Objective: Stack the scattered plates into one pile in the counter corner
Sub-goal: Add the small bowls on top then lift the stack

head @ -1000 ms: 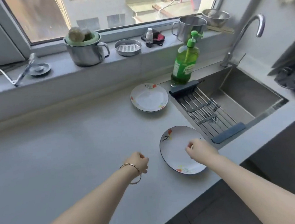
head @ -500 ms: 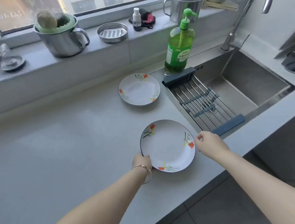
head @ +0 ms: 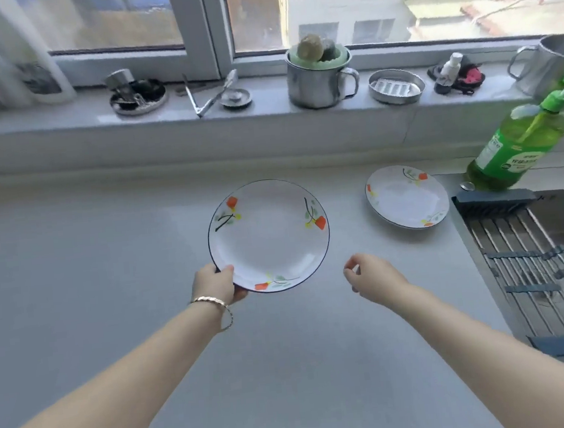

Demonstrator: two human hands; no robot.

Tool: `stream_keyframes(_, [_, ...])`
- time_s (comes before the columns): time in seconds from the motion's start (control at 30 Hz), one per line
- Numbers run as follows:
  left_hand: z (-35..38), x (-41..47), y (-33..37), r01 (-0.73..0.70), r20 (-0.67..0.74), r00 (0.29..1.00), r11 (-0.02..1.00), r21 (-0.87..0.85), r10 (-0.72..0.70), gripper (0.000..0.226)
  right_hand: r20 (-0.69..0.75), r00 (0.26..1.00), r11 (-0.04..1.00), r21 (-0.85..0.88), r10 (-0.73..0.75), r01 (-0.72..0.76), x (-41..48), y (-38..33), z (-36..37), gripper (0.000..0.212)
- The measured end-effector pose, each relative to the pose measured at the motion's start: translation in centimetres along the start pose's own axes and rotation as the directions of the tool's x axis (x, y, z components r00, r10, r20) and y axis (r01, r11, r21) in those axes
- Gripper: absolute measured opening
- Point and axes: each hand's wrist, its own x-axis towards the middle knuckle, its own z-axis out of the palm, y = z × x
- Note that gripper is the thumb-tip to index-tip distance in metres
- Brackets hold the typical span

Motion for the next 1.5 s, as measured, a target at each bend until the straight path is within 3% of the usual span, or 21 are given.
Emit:
stream_keyframes(0.2, [-13.7,1.7,1.2,-0.035,-0.185,0.983,0.981,-0.193,-0.001,0.03,0.068,0.963,0.949,-0.165,-0.26,0.267,0.7,-14.1,4.5,0.027])
stream_keyframes(0.4, [-30.2,3.6,1.6,-0.104,-0.359,0.933,0.947,-0.303,-0.012,0.028,0.129,0.907,0.884,-0.205,-0.401,0.42,0.0,-28.9,11.8,0.026])
stream_keyframes(0.63, [-50.3,5.1,0.3,-0.124,-0.522,0.853,0.968,-0.22,-0.009,0.03,0.183,0.851,0.809,-0.263,-0.492,0.525,-2.7,-45.1,21.4,0.02])
stream_keyframes(0.77, [-58.5,5.7,-1.5,-0.063,-0.585,0.809,0.981,-0.186,-0.059,0.029,0.211,0.821,0.778,-0.264,-0.53,0.57,-4.0,-51.5,25.4,0.022])
stream_keyframes(0.97, [-64.5,6.7,-4.4,0.025,-0.606,0.779,0.973,-0.231,-0.163,0.03,0.255,0.802,0.74,-0.31,-0.54,0.597,-5.0,-55.8,29.4,0.018])
stream_keyframes(1.27, [-65.7,7.6,-5.5,0.134,-0.549,0.799,0.962,-0.236,-0.246,0.03,0.291,0.796,0.716,-0.35,-0.53,0.605,-4.6,-57.4,30.5,0.015])
stream_keyframes(1.4, [-66.2,7.5,-5.2,0.14,-0.485,0.833,0.95,-0.28,-0.266,0.008,0.288,0.805,0.726,-0.349,-0.519,0.593,-4.1,-57.2,30.4,0.023])
stream_keyframes(1.5, [-66.4,7.4,-5.1,0.166,-0.461,0.85,0.959,-0.229,-0.257,0.016,0.295,0.807,0.719,-0.368,-0.512,0.59,-4.0,-56.9,30.7,0.026])
